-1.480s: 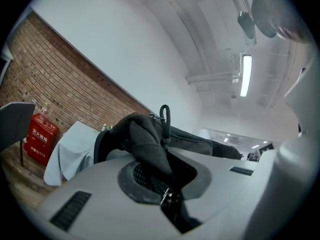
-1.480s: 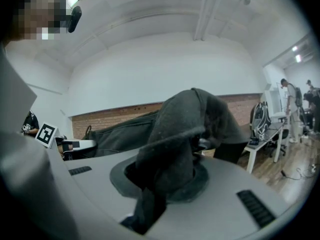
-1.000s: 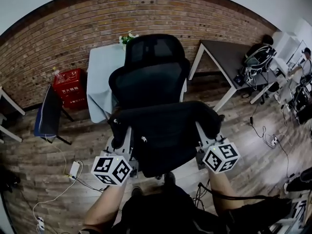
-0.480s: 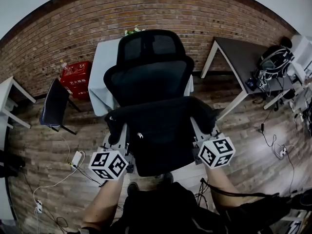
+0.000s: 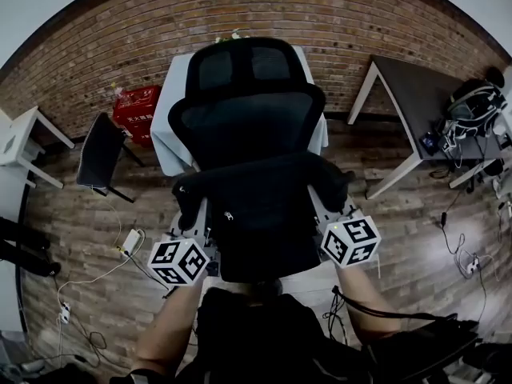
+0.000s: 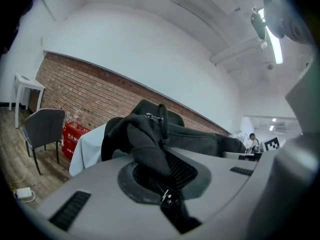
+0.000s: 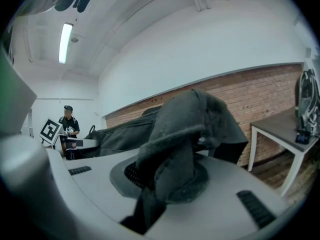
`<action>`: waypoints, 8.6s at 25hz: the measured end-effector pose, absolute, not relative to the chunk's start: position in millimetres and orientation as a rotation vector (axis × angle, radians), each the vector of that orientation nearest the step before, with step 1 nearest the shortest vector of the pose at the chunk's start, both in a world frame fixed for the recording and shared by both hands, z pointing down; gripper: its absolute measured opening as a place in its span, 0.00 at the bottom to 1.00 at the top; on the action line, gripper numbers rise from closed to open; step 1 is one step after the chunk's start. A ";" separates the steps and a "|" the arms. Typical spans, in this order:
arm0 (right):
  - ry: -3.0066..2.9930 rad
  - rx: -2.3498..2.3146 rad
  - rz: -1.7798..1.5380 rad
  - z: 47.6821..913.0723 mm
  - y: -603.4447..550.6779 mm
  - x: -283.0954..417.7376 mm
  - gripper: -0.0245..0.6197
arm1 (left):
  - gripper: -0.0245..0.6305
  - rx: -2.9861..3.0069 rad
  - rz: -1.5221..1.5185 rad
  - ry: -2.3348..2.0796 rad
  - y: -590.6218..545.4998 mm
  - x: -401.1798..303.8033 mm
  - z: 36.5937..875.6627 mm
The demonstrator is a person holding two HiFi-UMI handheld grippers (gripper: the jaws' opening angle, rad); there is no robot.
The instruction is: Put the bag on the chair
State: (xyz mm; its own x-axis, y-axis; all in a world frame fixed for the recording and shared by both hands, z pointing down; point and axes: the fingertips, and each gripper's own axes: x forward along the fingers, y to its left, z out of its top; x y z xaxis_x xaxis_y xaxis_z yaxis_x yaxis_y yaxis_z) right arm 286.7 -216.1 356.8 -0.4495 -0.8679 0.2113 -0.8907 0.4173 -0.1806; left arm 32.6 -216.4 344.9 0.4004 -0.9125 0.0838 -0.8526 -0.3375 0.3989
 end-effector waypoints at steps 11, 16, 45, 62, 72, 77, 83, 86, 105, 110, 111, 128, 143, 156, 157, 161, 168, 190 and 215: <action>-2.549 1.538 0.467 416.7 -255.9 285.0 0.13 | 0.08 2.210 -0.134 -1.542 -251.7 29.4 400.3; -2.490 1.520 0.510 450.0 -272.9 282.4 0.14 | 0.09 2.176 -0.081 -1.538 -267.2 27.6 436.4; -2.264 1.488 0.625 639.8 -327.5 279.4 0.14 | 0.09 2.046 0.188 -1.477 -330.8 26.3 623.7; -2.186 1.453 0.676 724.7 -346.1 273.9 0.14 | 0.10 1.962 0.283 -1.494 -348.2 20.9 708.3; -2.151 1.433 0.667 761.6 -356.1 275.2 0.14 | 0.10 1.942 0.318 -1.500 -354.3 22.6 741.0; -2.133 1.422 0.664 782.4 -363.8 272.8 0.14 | 0.10 1.911 0.324 -1.501 -357.9 20.3 760.7; -2.130 1.417 0.669 799.5 -368.0 270.9 0.14 | 0.10 1.919 0.326 -1.507 -363.1 16.8 776.9; -2.134 1.412 0.649 802.8 -372.1 274.2 0.15 | 0.10 1.926 0.319 -1.518 -367.7 18.6 778.9; -2.144 1.417 0.679 820.5 -378.5 279.3 0.18 | 0.13 1.937 0.369 -1.554 -368.9 18.4 795.6; -2.133 1.434 0.679 820.4 -380.8 279.6 0.20 | 0.16 1.956 0.405 -1.568 -369.2 17.1 795.0; -2.128 1.440 0.685 820.4 -380.9 280.3 0.21 | 0.17 1.953 0.415 -1.575 -368.8 16.8 794.7; -2.090 1.431 0.749 814.0 -359.4 289.0 0.43 | 0.54 1.849 0.503 -1.669 -339.2 2.1 784.4; -2.084 1.451 0.805 775.9 -332.8 301.5 0.50 | 0.58 1.980 0.483 -1.663 -317.8 28.5 724.0; -2.270 1.412 0.699 675.9 -312.3 290.7 0.49 | 0.58 2.064 0.414 -1.561 -285.8 65.2 653.2; -2.277 1.416 0.690 666.3 -311.3 291.6 0.47 | 0.58 2.067 0.400 -1.553 -284.2 67.2 644.5; -2.316 1.446 0.672 625.6 -308.5 296.7 0.38 | 0.58 2.101 0.366 -1.567 -280.2 68.3 602.0; -2.389 1.431 0.631 551.3 -277.6 301.6 0.22 | 0.58 2.161 0.285 -1.547 -253.7 71.3 532.4; -2.558 1.557 0.417 358.6 -224.7 269.2 0.07 | 0.15 2.439 -0.109 -1.445 -212.8 42.1 351.3; -2.533 1.664 0.186 270.5 -164.2 224.6 0.06 | 0.05 2.557 -0.142 -1.480 -165.8 -8.9 256.4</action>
State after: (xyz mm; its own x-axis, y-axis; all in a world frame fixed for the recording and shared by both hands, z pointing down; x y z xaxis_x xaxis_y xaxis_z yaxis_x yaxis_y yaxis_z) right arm 224.6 -164.2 270.5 -0.3953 -0.9054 0.1547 -0.9183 0.3933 -0.0442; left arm -8.9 -165.8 256.4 0.4991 -0.8665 0.0089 -0.8489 -0.4868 0.2058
